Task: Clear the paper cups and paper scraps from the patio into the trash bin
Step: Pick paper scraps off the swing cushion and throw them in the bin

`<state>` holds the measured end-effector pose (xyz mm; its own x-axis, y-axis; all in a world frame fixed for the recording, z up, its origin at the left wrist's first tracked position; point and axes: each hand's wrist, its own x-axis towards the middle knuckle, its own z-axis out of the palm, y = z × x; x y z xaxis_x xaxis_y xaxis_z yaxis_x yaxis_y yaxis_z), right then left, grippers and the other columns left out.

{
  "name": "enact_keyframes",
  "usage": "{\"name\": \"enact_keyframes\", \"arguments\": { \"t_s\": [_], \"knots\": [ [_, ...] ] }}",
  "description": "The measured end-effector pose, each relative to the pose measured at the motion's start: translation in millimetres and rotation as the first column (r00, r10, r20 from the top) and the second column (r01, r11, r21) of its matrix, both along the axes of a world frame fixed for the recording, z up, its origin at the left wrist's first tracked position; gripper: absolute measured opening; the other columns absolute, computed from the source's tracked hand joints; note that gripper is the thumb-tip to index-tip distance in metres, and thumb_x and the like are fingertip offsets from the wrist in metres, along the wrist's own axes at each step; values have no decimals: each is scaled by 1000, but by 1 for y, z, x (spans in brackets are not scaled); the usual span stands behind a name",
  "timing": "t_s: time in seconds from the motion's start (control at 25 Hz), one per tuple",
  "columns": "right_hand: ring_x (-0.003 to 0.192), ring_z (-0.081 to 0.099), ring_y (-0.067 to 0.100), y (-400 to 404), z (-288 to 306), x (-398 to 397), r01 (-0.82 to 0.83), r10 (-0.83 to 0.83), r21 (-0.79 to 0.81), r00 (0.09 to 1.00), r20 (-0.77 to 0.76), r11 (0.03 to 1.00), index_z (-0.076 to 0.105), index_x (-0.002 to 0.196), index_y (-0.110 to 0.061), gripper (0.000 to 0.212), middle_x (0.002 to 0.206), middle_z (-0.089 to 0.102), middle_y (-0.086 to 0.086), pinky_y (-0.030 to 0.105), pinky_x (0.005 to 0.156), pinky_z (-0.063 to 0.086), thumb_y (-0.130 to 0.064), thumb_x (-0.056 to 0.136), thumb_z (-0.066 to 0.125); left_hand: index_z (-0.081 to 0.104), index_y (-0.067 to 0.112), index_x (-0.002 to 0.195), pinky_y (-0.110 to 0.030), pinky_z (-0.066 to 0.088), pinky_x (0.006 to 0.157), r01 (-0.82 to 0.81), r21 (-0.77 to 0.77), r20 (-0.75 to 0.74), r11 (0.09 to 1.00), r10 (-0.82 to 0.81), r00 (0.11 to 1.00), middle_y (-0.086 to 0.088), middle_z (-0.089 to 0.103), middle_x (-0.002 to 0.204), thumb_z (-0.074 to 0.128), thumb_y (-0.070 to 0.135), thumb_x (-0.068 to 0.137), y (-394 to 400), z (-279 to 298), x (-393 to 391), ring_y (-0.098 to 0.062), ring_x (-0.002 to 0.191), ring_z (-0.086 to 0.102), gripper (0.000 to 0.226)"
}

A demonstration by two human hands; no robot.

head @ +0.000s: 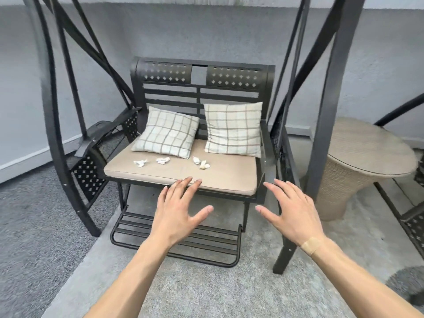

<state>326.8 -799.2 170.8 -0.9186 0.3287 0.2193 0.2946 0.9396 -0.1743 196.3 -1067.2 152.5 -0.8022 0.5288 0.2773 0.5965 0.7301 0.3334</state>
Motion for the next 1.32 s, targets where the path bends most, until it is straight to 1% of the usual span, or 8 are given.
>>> {"name": "enact_keyframes", "arguments": {
  "t_s": [0.24,0.4,0.52,0.64,0.8,1.04,1.2,1.32],
  "knots": [
    [139,27,16,-2,-15,-115,-141,141,-24,990,-4,990,33,139,-42,70,148,37,-11,43,107,32,-79,80,31,21,42,148,-44,11,120,-113,-40,16,993,114,993,8,24,158,24,83,81,-16,-9,-79,-13,147,17,79],
    [139,26,16,4,-25,-198,-218,219,-68,976,4,974,30,141,-43,69,150,34,-10,44,109,31,-77,81,34,23,41,148,-46,15,119,-187,-58,18,981,189,982,8,27,157,24,83,80,-18,-11,-138,-13,146,18,79],
    [139,26,16,12,-27,-255,-251,252,-90,968,-5,964,31,140,-44,67,150,34,-11,42,110,29,-76,82,38,24,40,148,-46,17,118,-230,-92,8,969,231,973,8,27,157,25,82,81,-13,-7,-184,-14,145,21,79],
    [138,28,14,23,-27,-310,-272,272,-110,962,-9,956,33,140,-44,67,148,35,-12,40,108,31,-76,81,39,25,38,148,-48,21,117,-274,-92,12,957,277,961,7,29,156,22,83,82,-4,-9,-225,-15,144,24,80],
    [137,29,13,25,-35,-372,-302,306,-121,952,9,945,34,138,-44,66,148,36,-13,40,106,32,-76,81,39,20,40,149,-47,17,119,-322,-102,60,941,329,943,7,25,158,18,85,81,-6,-22,-267,-14,146,19,82],
    [137,29,13,9,-56,-435,-261,271,-159,961,49,952,32,138,-46,66,149,35,-13,39,105,31,-77,81,37,26,37,148,-46,20,117,-296,-102,108,950,307,946,6,28,156,26,81,83,-24,-38,-336,-15,145,22,79],
    [136,30,15,-20,-72,-478,-159,176,-205,982,66,966,35,138,-44,65,149,35,-11,42,105,33,-74,81,41,25,37,148,-45,19,117,-191,-176,155,966,219,963,7,28,156,34,77,84,-48,-58,-400,-15,144,22,76],
    [136,31,16,-55,-82,-507,-63,87,-251,992,86,966,38,138,-42,64,149,37,-10,43,103,34,-71,81,44,25,37,148,-44,19,116,-109,-218,182,970,150,972,6,29,156,34,76,84,-75,-70,-453,-15,144,23,75]
  ]
}}
